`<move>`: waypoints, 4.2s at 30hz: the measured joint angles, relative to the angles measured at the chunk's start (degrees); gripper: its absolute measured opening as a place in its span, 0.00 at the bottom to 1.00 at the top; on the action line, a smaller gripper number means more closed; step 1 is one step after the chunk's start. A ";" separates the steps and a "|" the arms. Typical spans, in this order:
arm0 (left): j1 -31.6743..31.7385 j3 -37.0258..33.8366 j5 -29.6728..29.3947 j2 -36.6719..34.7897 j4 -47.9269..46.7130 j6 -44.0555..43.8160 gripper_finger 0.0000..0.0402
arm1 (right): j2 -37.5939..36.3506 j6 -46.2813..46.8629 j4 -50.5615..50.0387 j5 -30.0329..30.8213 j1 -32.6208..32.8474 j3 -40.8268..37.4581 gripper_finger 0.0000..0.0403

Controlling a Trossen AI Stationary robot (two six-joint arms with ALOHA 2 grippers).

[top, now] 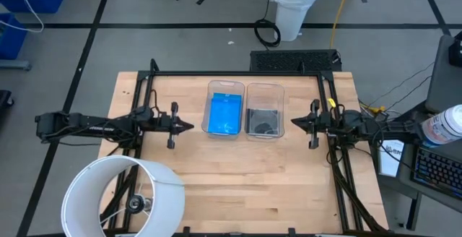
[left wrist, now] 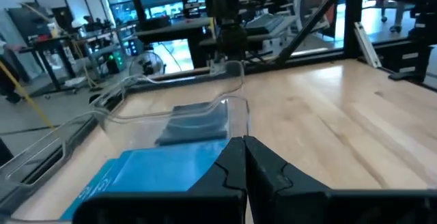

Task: Pick & place jewel cases by type
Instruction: Return to Home Position

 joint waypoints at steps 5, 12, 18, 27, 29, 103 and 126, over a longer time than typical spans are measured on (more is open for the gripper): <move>-0.35 0.00 1.54 0.00 -0.96 2.28 0.00 | -3.09 1.92 -3.29 0.04 0.04 -0.27 0.00; 0.26 0.02 5.47 0.00 2.88 4.19 0.00 | -7.98 2.46 -5.09 0.02 0.04 -2.44 0.00; 0.37 0.07 5.35 -3.49 3.10 4.82 0.00 | -7.94 1.98 -2.38 0.09 0.04 -5.53 0.00; 0.34 0.07 3.91 -19.49 -13.90 5.46 0.00 | -7.91 2.62 -2.28 -0.05 0.06 -5.54 0.00; -0.03 0.07 2.75 -23.36 -17.69 4.50 0.00 | -7.91 2.74 -2.28 -0.16 0.06 -5.54 0.00; -21.70 0.07 -15.48 -41.48 -41.36 -1.29 0.08 | -7.85 8.97 2.39 -1.55 0.05 -10.63 0.00; -21.70 0.07 -15.49 -41.48 -41.33 -1.51 0.08 | -7.85 8.96 2.38 -1.55 0.04 -10.63 0.00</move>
